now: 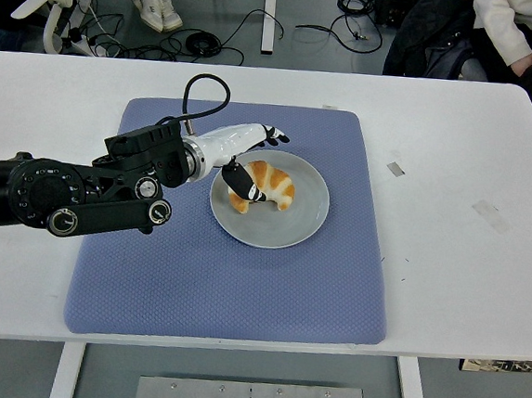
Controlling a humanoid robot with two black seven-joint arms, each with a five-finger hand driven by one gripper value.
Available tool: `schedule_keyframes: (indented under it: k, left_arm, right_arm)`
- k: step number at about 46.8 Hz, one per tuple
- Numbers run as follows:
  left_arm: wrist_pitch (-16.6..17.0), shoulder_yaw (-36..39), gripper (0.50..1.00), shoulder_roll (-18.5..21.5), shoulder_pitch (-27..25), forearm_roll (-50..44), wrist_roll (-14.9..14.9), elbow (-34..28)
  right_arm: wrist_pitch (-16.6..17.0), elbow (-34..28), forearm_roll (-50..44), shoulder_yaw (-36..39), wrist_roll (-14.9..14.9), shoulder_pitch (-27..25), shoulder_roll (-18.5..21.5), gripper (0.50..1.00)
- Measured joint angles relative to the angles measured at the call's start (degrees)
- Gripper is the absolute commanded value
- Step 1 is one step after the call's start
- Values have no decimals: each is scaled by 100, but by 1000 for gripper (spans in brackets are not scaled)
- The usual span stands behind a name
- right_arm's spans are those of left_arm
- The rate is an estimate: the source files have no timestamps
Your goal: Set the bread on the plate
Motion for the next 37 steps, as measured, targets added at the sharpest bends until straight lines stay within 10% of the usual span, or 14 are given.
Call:
schedule_keyframes:
  k: [14,24,37]
  left_arm:
    - [116,-770,849,217,-9,-956,-72,11]
    - [47,-1298,849,900,115,-1782,-676,5]
    - [-1003,-2248,827,1590,390,-2547,-1320,362]
  right_arm:
    - [0,0,0,0,1,-2,0,1000]
    - [0,0,0,0,-3,-2,0,1000]
    - [0,0,0,0,-2,0,0,1000]
